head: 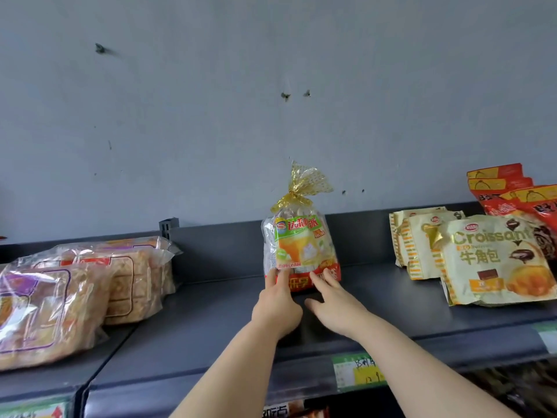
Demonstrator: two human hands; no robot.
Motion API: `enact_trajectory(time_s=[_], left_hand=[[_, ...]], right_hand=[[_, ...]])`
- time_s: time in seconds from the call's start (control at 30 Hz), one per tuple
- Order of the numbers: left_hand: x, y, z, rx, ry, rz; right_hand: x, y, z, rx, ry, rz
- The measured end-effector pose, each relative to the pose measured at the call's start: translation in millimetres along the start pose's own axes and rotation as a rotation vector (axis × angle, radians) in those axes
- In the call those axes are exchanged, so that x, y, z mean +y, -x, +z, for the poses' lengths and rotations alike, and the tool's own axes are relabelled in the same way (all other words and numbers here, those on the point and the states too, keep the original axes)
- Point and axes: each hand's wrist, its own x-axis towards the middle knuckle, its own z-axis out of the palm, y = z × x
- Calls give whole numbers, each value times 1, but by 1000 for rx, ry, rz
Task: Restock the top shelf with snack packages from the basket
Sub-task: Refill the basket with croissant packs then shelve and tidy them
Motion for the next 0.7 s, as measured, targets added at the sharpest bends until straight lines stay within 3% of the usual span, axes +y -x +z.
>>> enact_trajectory(time_s=[0.1, 0.27, 0.4, 0.57, 0.7], left_hand=[[0, -1, -2, -67, -26, -21], [13, 0, -12, -177, 23, -85], [35, 22, -9, -96, 85, -52], [62, 67, -9, 67, 1, 5], [80, 104, -12, 89, -127, -54]], right_hand=[[-1, 5, -2, 117, -40, -7], [-6, 25, -9, 475, -149, -67], [-10, 45, -14, 651, -145, -203], [9, 79, -9, 515, 102, -244], [33, 120, -14, 387, 201, -191]])
